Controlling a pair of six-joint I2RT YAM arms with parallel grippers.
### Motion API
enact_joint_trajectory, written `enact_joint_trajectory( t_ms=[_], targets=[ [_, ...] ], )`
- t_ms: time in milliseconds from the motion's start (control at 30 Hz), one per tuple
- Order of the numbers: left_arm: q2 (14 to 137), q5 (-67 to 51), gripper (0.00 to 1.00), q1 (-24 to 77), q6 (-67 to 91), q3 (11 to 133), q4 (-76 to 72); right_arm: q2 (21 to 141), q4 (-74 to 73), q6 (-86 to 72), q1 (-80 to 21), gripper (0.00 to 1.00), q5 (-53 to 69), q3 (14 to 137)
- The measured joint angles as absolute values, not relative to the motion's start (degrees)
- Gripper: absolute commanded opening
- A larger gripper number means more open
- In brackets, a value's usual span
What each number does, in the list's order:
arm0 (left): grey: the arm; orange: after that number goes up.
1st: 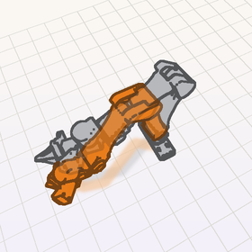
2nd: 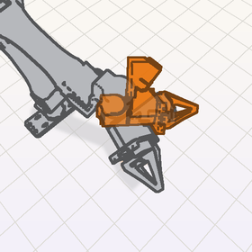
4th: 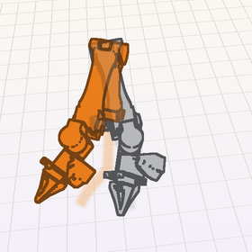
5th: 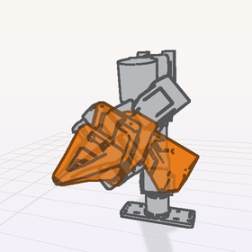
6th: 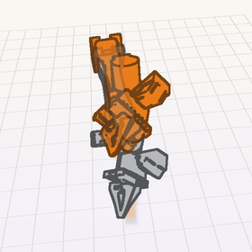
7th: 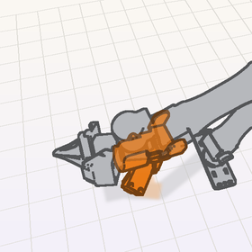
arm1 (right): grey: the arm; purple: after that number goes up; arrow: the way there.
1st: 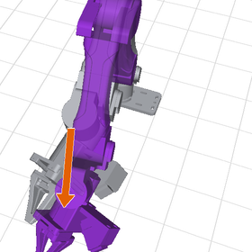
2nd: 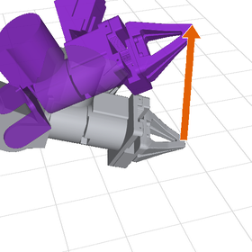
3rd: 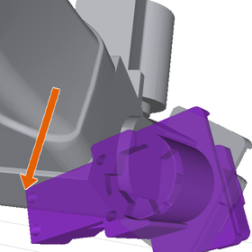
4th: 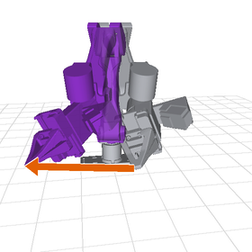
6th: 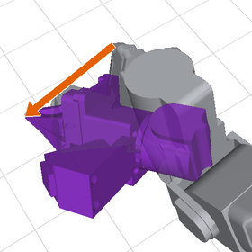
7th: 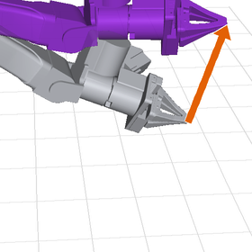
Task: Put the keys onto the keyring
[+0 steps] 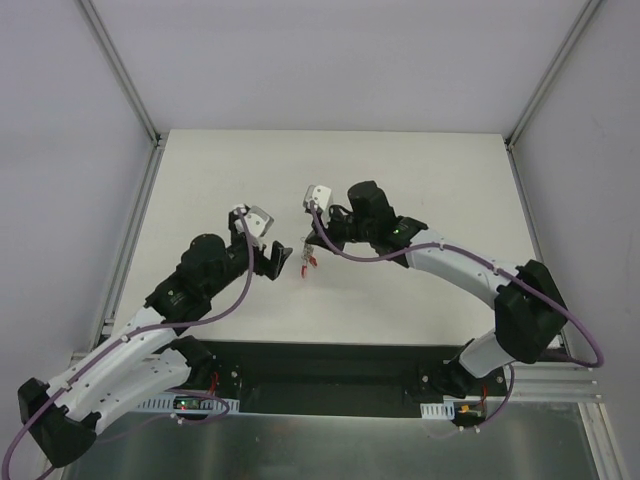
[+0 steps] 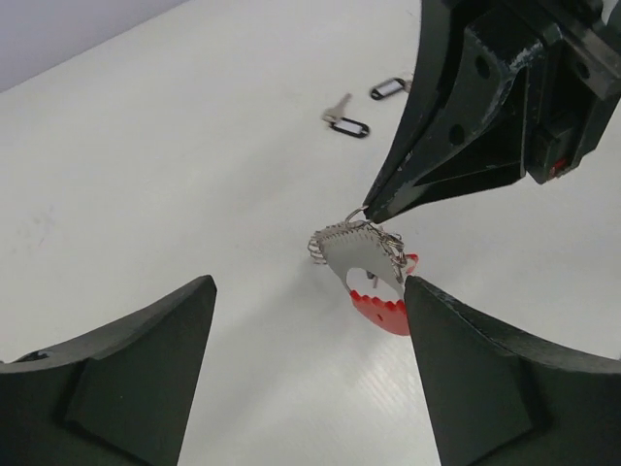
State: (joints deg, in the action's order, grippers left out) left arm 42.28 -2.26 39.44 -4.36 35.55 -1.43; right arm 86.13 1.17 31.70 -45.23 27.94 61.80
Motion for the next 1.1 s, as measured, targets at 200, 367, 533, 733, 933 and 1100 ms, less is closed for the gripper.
enact_joint_trajectory(
  t_ms=[200, 367, 533, 733, 933, 1100],
  targets=[
    [34.33, 10.79, 0.94, 39.44, -0.32, 35.35, 1.91, 93.65, 6.87, 31.68, -45.04, 0.01, 26.15, 66.94],
    [30.98, 15.53, 0.96, 39.44, 1.52, 35.35, 5.37, 98.32, 7.2, 31.57, -44.93, 0.01, 26.46, 66.54],
    [28.93, 16.64, 0.96, 39.44, 2.57, 35.35, 9.45, 100.22, 3.57, 32.38, -44.93, 0.02, 26.35, 61.6],
    [26.02, 16.69, 0.98, 39.44, 3.01, 35.35, 12.36, 100.36, -5.69, 34.5, -45.28, 0.25, 25.23, 58.65],
    [25.65, 16.25, 0.99, 39.44, 2.72, 36.14, 16.27, 100.22, -11.73, 34.44, -45.67, 0.46, 24.1, 58.83],
    [25.36, 16.14, 0.99, 39.44, 1.23, 36.64, 18.48, 97.21, -14.0, 31.09, -44.25, 0.46, 24.32, 59.07]
  ],
)
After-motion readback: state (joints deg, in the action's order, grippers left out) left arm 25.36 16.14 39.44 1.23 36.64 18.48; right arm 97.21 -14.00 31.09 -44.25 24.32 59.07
